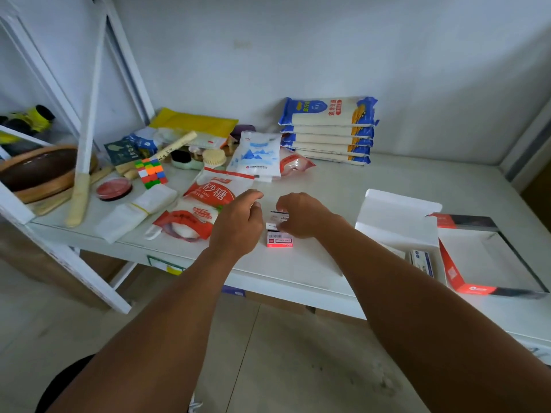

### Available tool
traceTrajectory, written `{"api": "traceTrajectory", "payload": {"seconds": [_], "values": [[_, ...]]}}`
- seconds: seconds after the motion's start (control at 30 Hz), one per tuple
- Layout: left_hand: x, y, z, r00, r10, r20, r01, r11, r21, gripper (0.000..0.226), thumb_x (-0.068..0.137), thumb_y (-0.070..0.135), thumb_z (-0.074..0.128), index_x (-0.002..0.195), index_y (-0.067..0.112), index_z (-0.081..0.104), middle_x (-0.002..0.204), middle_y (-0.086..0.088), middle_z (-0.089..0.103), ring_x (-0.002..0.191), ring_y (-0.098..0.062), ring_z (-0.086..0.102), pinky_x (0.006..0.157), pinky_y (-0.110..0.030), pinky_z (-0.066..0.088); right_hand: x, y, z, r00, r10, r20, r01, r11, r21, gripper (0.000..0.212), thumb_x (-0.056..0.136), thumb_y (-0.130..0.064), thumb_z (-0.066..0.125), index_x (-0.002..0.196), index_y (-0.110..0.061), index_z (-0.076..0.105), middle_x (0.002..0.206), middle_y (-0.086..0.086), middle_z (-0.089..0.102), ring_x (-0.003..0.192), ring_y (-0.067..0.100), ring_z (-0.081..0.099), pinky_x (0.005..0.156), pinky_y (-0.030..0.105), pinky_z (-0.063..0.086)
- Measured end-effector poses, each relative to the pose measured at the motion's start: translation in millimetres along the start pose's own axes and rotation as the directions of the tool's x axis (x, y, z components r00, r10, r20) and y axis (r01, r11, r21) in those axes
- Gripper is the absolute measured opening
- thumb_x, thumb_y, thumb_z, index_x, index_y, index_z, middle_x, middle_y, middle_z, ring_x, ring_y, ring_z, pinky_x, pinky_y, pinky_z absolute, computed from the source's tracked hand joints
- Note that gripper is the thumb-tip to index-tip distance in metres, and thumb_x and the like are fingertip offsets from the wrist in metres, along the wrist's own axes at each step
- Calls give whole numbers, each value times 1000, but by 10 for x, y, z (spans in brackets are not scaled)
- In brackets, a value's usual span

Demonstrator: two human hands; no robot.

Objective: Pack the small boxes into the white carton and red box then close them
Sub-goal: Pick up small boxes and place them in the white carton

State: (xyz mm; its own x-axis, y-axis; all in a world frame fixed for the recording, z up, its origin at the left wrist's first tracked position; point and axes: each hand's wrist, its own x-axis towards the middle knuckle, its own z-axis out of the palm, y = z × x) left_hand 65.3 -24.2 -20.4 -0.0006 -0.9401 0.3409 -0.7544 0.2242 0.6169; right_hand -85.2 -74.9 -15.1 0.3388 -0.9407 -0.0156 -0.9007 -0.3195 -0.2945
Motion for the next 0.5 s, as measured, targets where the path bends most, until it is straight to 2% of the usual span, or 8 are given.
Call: {"api": "traceTrajectory", "payload": {"seconds": [0.1,0.23,0.4,0.5], "values": [[-26,0,-15,1000,11,-6,-10,1000,12,32,99,20,45,129,15,56,135,-4,58,124,-22,54,92,-24,39,-39,22,-68,1000,13,-27,-11,997,71,49,82,-31,71,127,-19,55,124,4,60,107,22,57,88,31,48],[-56,59,-29,1000,-19,11,19,1000,6,33,99,24,44,130,18,54,138,-2,55,127,-22,51,93,-28,43,-216,146,-276,995,47,-86,-34,988,149,52,78,-34,76,124,-20,56,117,3,62,97,17,57,77,25,46],[-82,239,44,991,-9,134,-9,991,130,43,97,38,47,137,26,45,147,2,46,131,-23,48,99,-39,45,-626,431,-611,980,162,-119,-126,956,263,55,76,-33,79,123,-19,55,107,-1,60,91,17,57,66,21,43],[-72,331,102,981,25,192,-64,978,201,49,95,44,47,140,27,42,151,4,41,134,-23,45,100,-40,44,-899,661,-726,965,218,-146,-168,941,292,54,76,-32,79,123,-18,56,107,0,61,90,18,58,63,19,42]]}}
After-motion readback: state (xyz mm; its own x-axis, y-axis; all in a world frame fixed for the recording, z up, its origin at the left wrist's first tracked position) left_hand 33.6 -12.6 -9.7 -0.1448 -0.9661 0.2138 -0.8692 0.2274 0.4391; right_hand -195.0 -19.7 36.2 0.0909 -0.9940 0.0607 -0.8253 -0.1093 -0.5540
